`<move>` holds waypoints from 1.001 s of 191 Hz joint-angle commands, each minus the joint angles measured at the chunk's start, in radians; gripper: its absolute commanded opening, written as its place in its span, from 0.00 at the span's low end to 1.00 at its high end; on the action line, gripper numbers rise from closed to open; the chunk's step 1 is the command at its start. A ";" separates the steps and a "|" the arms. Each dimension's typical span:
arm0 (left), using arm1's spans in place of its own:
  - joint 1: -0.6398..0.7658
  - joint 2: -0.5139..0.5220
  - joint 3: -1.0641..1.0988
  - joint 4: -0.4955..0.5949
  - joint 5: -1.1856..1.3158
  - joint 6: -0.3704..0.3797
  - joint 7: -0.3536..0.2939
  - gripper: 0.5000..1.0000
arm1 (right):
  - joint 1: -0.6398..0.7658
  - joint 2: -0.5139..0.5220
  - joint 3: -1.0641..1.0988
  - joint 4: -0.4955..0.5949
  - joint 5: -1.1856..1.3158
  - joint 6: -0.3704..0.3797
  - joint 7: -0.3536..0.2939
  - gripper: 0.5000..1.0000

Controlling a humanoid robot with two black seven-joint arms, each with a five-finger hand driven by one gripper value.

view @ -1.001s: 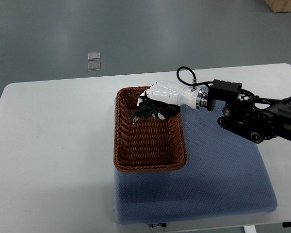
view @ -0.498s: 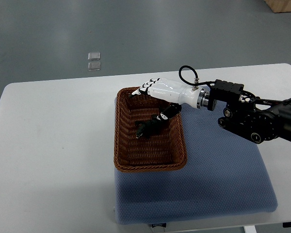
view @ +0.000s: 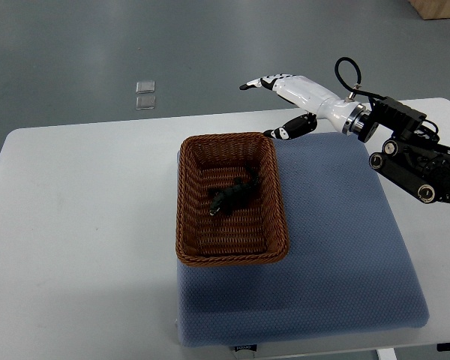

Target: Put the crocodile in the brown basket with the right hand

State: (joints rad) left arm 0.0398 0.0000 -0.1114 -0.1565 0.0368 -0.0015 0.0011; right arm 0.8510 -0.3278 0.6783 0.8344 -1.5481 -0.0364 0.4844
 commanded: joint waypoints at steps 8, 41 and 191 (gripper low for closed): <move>0.000 0.000 -0.001 0.000 0.000 0.000 -0.001 1.00 | -0.069 0.006 0.204 -0.014 0.023 0.104 -0.041 0.76; 0.000 0.000 0.001 0.000 0.000 0.000 0.000 1.00 | -0.127 0.016 0.359 -0.064 0.146 0.161 -0.099 0.76; 0.000 0.000 0.001 0.000 0.000 0.000 0.000 1.00 | -0.253 0.102 0.632 -0.101 0.569 0.182 -0.348 0.86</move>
State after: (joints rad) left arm 0.0399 0.0000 -0.1112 -0.1565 0.0368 -0.0015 0.0006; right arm 0.6056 -0.2264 1.3053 0.7333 -1.0280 0.1576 0.1357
